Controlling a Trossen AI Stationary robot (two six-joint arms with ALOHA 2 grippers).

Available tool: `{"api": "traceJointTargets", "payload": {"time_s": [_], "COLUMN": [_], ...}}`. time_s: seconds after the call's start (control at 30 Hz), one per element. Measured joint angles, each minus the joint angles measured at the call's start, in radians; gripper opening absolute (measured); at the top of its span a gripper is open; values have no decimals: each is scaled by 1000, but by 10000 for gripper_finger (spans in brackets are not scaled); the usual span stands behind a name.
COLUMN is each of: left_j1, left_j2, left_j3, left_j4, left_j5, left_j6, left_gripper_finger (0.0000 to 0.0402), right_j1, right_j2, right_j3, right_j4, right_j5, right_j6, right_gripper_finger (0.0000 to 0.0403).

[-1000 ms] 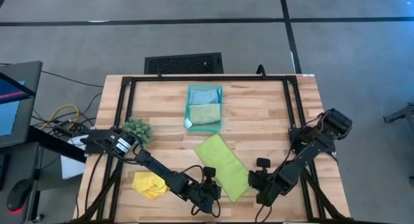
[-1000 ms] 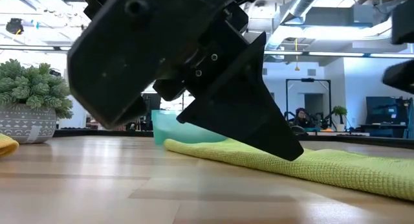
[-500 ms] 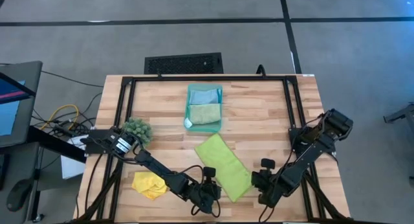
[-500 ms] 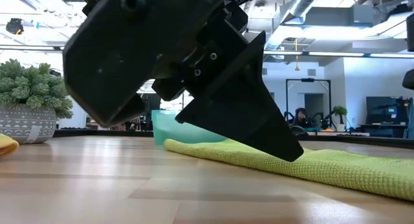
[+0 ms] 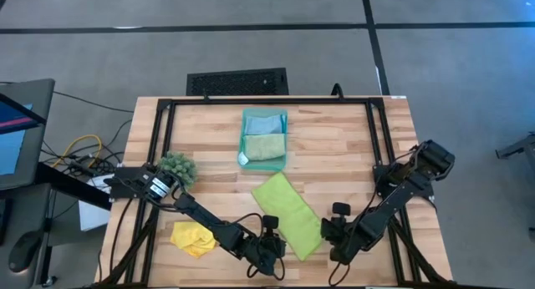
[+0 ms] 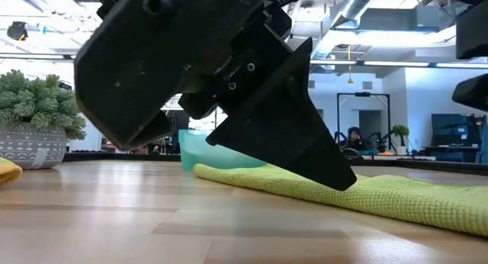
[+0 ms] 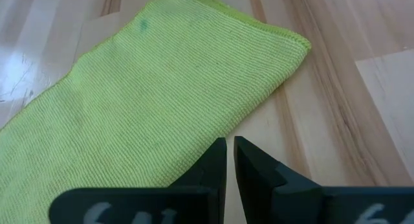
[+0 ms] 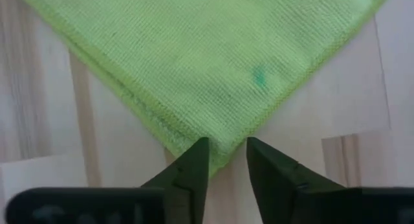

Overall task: Fold microfiber towels
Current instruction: Fold the light green microfiber cloth

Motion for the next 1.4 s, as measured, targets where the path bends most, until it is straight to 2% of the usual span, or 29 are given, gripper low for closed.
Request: {"api": "traceJointTargets", "payload": {"time_s": [0.4,0.47,0.6,1.07,1.17,1.4], "left_j1": [0,0,0,0,0,0], "left_j2": [-1,-1,-1,-1,-1,-1], "left_j3": [0,0,0,0,0,0], "left_j4": [-1,-1,-1,-2,-2,-2], "left_j5": [0,0,0,0,0,0], "left_j6": [-1,-1,-1,-1,-1,-1], "left_gripper_finger": [23,23,23,23,23,23], "right_j1": [-2,-2,-2,80,91,76], "right_j2": [1,1,1,1,1,1], "right_j3": [0,0,0,92,83,30], "right_j4": [-14,-13,-14,-70,-64,-68], "right_j5": [-1,0,4,55,55,55], "right_j6": [-53,-60,-53,-65,-8,64], "right_gripper_finger": [16,8,16,5,23,91]}}
